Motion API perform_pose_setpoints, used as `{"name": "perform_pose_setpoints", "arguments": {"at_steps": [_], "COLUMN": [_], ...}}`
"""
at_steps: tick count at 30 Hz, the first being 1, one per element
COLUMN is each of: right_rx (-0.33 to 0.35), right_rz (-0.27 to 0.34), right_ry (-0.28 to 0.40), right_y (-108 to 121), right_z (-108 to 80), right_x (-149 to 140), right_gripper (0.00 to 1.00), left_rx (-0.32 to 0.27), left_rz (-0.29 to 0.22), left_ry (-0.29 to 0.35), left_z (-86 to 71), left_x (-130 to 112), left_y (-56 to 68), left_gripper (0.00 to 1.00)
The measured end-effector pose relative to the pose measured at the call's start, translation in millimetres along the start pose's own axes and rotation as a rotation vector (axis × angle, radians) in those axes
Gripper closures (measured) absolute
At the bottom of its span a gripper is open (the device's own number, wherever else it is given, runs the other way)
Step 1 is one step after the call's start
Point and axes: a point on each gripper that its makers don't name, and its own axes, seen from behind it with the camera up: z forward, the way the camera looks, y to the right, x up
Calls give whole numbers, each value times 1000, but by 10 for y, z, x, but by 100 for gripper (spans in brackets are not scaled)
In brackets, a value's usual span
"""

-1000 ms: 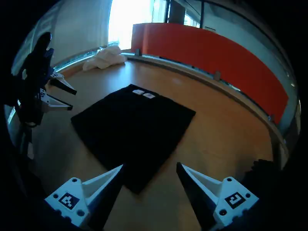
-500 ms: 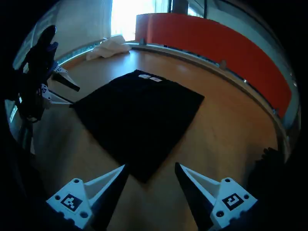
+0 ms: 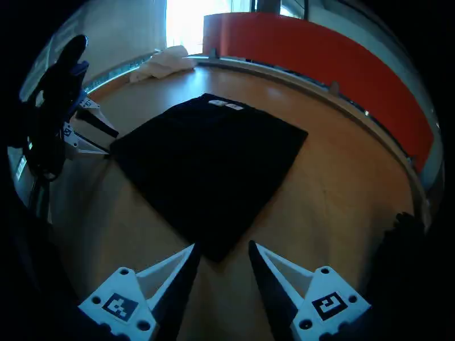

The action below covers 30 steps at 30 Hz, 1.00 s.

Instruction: Fold towel

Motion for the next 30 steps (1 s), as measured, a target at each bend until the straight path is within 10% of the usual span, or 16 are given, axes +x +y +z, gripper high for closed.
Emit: {"name": "perform_pose_setpoints", "arguments": {"at_steps": [19,27,30], "right_rx": [36,37,34], "right_rz": [17,18,15], "right_ry": [-18,-17,-16], "right_y": [-90,-105,-102], "right_z": [22,15,19], "right_x": [-69,-75,-73], "right_gripper": [66,80,83], "left_rx": [1,2,9], "left_rz": [-27,-29,-34], "left_ry": [-6,-16,-20], "left_z": [-3,-10,-11], "left_x": [-17,-22,-20], "left_y": [60,62,46], "left_gripper": [37,50,70]}}
